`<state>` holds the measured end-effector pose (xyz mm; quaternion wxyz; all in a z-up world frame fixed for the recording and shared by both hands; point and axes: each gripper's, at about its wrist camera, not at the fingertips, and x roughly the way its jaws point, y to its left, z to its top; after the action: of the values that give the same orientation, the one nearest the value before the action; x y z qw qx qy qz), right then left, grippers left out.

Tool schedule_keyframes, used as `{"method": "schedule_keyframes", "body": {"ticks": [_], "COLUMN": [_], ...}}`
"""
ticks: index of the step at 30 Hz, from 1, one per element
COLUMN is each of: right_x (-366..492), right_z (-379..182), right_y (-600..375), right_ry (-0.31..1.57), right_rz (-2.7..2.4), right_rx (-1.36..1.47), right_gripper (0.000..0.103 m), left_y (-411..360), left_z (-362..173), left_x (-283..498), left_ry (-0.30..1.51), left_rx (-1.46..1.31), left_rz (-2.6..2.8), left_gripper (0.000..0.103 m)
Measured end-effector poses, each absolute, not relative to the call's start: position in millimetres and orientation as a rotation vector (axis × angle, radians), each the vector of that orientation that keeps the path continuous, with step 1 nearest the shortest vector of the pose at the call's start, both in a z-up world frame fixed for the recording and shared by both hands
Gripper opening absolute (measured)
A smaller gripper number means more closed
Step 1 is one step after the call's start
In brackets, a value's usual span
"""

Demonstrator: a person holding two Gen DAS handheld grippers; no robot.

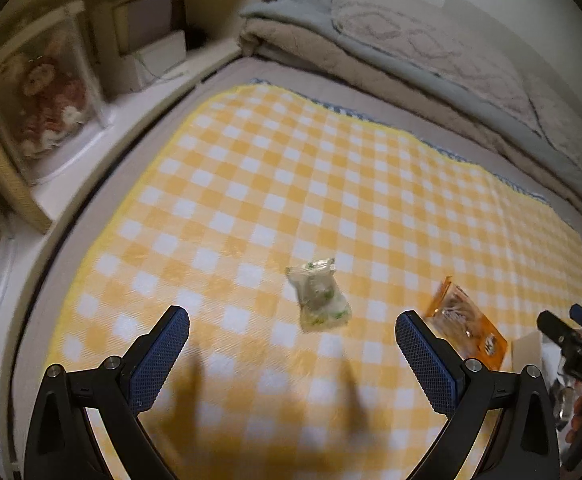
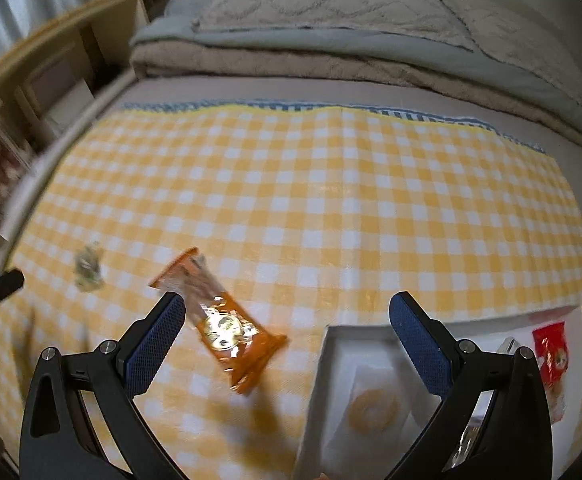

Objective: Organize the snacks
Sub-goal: 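Move both tools back over the green candy pack and orange bag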

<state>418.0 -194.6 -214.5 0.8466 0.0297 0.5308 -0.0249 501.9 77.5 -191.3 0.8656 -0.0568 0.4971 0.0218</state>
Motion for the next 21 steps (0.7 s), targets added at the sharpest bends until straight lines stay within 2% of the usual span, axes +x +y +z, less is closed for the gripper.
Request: {"method": "schedule_keyframes", "body": {"ticks": [4,11,21], "right_x": [435.7,444.0,427.7], "right_z": [-232.6,-255.0,-272.6], "right_y": [-195.5,-189.5,-162.2], "right_ry": [1.175,1.216,1.246], "right_rz": [-0.096,-0.046,0.096], "right_rx": [-0.001,-0.076,-0.307], "right_gripper": [0.103,0.103,0.103], "left_y": [62.1,54.3,62.7], "left_z": [-212.6,-244.1,-266.9], "left_x": [525.8,559.4,582.6], "left_ry": [1.064,1.109,1.148], "left_rx": [-0.09,-0.134,-0.204], "left_rz": [0.054,0.093,0.149], "left_gripper": [0.103,0.083,0.069]}}
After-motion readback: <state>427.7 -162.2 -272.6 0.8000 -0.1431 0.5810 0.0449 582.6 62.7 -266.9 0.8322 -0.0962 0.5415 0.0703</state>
